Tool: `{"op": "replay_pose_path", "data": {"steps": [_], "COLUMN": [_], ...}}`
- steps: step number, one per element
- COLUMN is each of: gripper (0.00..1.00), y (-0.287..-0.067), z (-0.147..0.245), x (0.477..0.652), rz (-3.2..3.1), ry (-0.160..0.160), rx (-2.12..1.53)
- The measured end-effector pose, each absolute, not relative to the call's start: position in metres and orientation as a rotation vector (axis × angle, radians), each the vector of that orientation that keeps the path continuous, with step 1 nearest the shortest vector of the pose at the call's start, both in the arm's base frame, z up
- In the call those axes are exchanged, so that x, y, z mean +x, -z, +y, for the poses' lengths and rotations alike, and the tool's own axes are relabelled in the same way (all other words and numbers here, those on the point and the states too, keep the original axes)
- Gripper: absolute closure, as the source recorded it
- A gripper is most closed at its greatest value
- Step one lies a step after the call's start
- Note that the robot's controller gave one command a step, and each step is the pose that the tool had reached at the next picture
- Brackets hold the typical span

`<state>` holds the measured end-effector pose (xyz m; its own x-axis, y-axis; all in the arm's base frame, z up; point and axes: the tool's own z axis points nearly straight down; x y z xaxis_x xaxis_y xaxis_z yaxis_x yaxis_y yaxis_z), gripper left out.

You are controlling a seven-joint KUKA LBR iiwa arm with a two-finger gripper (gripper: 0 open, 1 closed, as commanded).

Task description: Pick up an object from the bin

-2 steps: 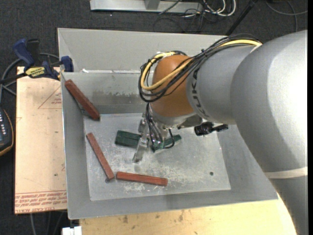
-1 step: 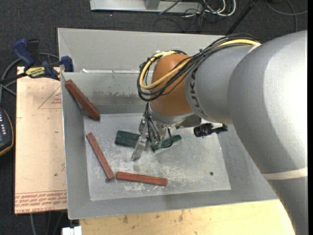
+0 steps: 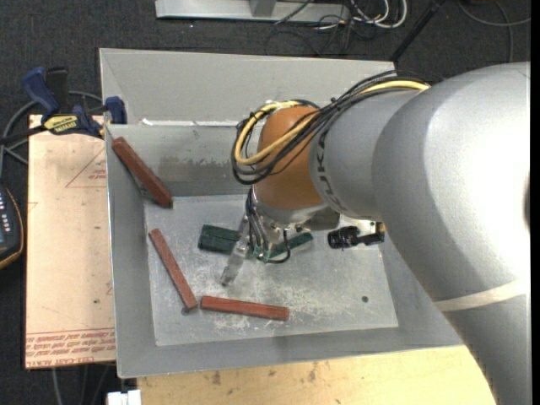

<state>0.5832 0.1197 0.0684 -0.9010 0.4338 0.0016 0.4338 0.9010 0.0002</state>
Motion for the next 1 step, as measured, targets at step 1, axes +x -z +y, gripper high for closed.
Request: {"op": "replay_pose_path", "data": {"steps": [1], "gripper": [0.00], "y": [-0.0685], "z": [0.1200], "x": [0.5835], "rz": [-3.063], "ry": [0.002], "rx": [-0.698]}}
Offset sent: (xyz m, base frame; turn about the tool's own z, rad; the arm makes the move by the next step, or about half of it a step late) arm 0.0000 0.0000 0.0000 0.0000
